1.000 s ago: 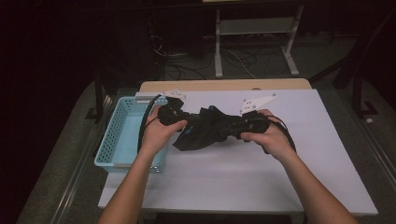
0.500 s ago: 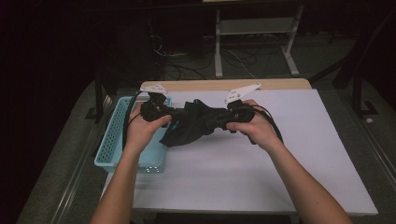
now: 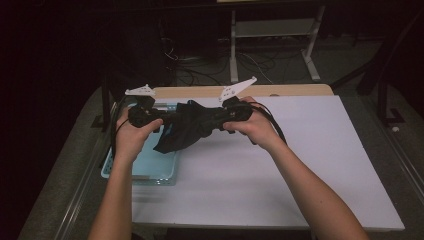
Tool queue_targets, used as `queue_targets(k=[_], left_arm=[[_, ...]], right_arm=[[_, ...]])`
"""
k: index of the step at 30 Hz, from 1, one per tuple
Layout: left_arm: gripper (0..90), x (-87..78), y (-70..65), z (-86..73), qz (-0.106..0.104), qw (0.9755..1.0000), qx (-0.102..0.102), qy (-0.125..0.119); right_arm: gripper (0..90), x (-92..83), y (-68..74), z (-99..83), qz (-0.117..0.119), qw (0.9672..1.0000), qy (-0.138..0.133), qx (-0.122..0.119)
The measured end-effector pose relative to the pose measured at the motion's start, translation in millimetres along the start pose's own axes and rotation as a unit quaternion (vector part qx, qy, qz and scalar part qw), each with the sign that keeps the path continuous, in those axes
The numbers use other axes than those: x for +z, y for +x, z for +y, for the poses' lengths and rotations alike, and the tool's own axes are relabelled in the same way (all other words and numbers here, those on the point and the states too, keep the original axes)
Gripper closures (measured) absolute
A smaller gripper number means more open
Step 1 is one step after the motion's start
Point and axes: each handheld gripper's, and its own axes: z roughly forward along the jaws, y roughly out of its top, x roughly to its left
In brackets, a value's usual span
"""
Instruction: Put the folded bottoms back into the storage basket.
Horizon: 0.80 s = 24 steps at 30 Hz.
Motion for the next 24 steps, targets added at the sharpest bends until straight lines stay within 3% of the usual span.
queue_targets(k=[12,24], left_arm=[[82.5,-31.4,28.1,-12.8,0.061,0.9977,-0.025,-0.012],[82.5,-54.4,57.2,-31.8,0.126,0.9903,-0.056,-0.013]], right_arm=[[81.4,32.4,-7.0,23.5,0.01,0.9999,0.009,0.0],[81.4,76.9,-7.5,41.6,0.023,0.9996,0.019,0.003]])
